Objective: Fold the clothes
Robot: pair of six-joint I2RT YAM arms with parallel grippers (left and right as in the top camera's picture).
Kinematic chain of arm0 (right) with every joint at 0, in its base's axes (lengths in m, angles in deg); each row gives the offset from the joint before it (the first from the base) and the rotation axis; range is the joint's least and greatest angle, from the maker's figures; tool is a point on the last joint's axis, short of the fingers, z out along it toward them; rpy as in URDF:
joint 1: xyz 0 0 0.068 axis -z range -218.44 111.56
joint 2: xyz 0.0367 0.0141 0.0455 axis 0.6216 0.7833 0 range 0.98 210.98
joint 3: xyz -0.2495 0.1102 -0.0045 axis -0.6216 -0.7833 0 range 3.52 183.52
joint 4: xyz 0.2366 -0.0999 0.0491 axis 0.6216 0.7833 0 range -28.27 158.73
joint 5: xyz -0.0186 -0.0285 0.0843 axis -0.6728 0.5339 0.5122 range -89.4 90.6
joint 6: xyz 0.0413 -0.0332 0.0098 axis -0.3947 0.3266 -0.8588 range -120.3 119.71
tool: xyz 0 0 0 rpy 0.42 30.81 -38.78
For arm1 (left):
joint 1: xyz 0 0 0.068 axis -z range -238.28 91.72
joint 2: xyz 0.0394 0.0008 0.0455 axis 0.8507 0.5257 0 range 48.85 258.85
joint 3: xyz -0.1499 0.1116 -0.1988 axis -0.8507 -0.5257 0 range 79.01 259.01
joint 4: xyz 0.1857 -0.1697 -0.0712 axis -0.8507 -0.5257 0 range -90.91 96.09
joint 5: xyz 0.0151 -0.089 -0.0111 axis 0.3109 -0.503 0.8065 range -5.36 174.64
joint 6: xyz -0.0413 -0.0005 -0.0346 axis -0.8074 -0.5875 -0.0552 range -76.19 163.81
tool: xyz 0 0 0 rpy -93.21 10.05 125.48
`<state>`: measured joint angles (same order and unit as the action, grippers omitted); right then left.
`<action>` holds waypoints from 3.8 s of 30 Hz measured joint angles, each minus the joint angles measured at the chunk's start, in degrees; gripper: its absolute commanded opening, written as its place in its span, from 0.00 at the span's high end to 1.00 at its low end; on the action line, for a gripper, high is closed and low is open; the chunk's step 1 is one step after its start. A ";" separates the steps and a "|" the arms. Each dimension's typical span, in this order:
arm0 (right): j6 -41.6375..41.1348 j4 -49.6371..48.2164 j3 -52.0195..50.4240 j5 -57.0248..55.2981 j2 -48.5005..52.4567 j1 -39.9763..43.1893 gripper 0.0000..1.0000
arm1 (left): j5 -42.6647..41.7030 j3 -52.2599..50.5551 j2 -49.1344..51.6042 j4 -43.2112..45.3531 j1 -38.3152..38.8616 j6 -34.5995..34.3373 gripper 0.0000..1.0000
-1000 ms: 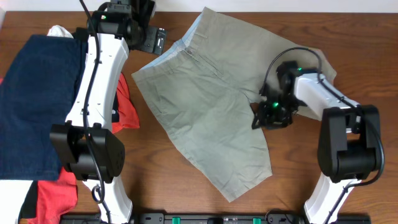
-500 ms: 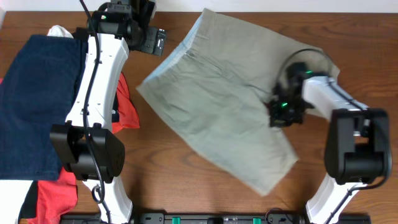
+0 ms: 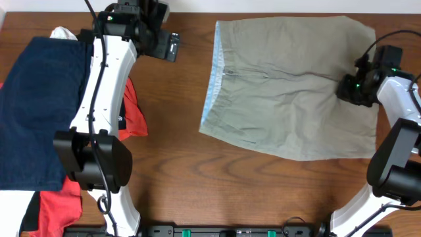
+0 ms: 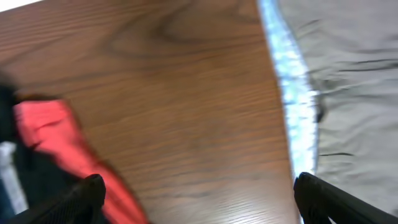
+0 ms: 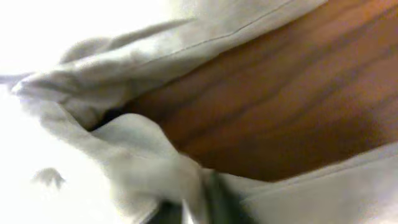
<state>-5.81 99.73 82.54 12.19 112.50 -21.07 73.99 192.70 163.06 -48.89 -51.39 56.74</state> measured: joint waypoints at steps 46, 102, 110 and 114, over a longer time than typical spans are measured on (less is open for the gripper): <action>0.55 9.09 2.47 3.32 -0.07 -0.35 0.01 | 10.64 0.57 23.67 0.00 6.64 -1.09 0.02; -22.14 10.97 -23.85 -9.49 -34.36 -11.85 0.12 | 12.41 -63.89 -18.62 25.83 11.21 -63.80 0.20; -22.16 10.73 -24.04 -9.66 -34.36 -12.15 0.13 | 11.26 -63.89 -18.05 27.58 11.21 -64.43 0.31; -22.14 10.71 -24.04 -9.70 -34.36 -12.15 0.14 | 10.99 -63.89 -17.97 27.69 11.17 -64.85 0.41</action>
<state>-27.96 110.44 58.50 2.49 78.14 -33.22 84.98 128.81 145.10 -21.20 -40.22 -8.11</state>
